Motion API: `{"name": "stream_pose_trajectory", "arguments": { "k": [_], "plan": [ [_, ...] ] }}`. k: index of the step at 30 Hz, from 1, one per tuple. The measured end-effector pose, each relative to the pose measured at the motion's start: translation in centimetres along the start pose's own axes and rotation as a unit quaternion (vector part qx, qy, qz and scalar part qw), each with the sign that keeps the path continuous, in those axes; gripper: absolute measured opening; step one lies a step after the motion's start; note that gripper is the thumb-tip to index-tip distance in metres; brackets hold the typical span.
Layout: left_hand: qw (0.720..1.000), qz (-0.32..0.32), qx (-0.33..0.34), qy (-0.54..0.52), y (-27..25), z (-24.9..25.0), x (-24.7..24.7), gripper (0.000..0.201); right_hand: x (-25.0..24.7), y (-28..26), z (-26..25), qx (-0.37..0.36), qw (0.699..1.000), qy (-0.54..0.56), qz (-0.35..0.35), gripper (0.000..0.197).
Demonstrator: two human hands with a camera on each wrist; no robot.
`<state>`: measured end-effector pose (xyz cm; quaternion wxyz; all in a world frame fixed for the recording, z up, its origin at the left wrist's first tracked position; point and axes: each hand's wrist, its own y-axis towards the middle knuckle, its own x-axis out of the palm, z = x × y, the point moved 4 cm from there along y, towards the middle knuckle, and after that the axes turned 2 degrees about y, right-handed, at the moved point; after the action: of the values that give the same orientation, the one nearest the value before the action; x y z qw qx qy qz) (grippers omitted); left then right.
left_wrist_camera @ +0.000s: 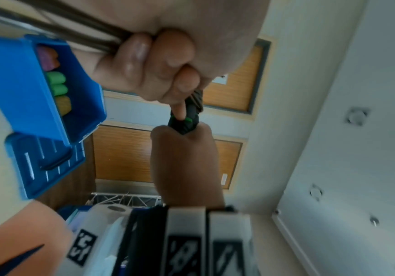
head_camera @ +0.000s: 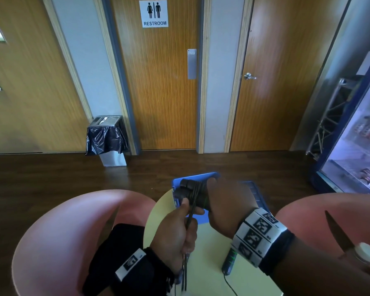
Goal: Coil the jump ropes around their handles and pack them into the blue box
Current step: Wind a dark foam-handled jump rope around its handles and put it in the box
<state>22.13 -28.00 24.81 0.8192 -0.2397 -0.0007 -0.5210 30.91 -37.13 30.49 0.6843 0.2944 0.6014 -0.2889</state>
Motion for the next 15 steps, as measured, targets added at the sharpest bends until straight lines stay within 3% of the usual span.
{"name": "stream_pose_trajectory", "arguments": {
  "k": [7, 10, 12, 15],
  "plan": [
    [0.993, -0.067, -0.021, -0.098, 0.2, -0.5, 0.8, 0.028, 0.4, 0.1, 0.8, 0.004, 1.0, 0.003, 0.01, 0.044],
    [0.985, -0.068, -0.009, -0.157, 0.4, -1.1, 1.7, 0.035, 0.6, -0.1, 1.2, -0.002, 1.0, 0.012, 0.006, 0.043],
    [0.99, -0.046, 0.037, -0.128, 0.7, -1.2, 2.1, 0.033, 0.7, -0.3, 1.8, -0.001, 0.999, 0.036, 0.006, 0.041],
    [0.992, 0.009, 0.127, 0.009, 1.2, -1.4, 2.8, 0.028, 0.7, -0.3, 3.4, 0.008, 0.994, 0.113, -0.004, 0.038]
  ]
}}
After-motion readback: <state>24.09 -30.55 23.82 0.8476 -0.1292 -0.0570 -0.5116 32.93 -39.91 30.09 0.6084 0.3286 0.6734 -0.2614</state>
